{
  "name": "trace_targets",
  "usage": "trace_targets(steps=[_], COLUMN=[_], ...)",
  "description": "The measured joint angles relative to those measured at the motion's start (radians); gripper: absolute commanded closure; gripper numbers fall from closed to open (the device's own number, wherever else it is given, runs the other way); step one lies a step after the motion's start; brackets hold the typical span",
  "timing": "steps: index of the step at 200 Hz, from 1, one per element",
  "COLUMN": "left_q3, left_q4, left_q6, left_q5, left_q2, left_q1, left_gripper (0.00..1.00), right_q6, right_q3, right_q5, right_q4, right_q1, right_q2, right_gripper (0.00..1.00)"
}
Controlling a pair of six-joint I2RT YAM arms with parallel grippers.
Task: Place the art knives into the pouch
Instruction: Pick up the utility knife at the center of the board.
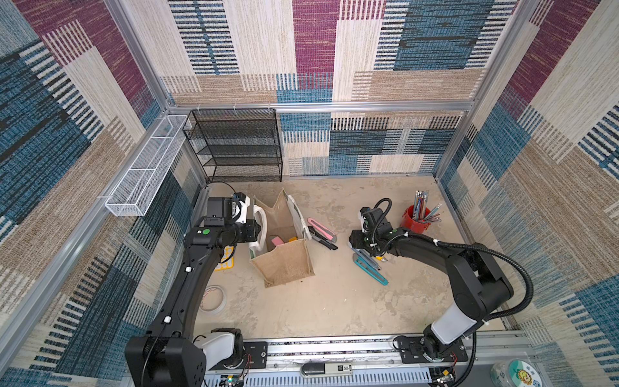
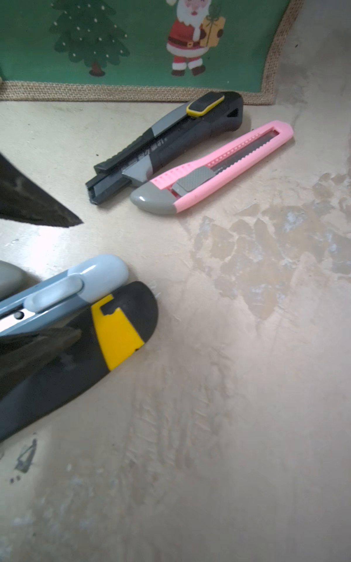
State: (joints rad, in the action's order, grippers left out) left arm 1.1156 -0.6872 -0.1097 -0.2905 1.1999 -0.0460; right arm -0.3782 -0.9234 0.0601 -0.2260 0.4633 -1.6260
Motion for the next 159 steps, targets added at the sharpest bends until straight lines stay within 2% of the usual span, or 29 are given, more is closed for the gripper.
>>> trace_targets(steps=[35, 73, 159], left_q3=[0.000, 0.000, 0.000], left_q4=[0.000, 0.000, 0.000], left_q6=[0.000, 0.000, 0.000], left_q5=[0.000, 0.000, -0.001], left_q2=[0.001, 0.005, 0.011], left_q1=[0.000, 0.000, 0.000], left_gripper=[0.72, 0.72, 0.72], right_q6=[-0.035, -0.067, -0.073], right_q3=[0.082, 0.138, 0.147], right_q5=[0.013, 0.046, 0.071], right_q4=[-0.003, -0.003, 0.066], right_q1=[0.000, 0.000, 0.000], right_q2=[0.067, 0.076, 0.040], right_gripper=[0.45, 0.44, 0.44])
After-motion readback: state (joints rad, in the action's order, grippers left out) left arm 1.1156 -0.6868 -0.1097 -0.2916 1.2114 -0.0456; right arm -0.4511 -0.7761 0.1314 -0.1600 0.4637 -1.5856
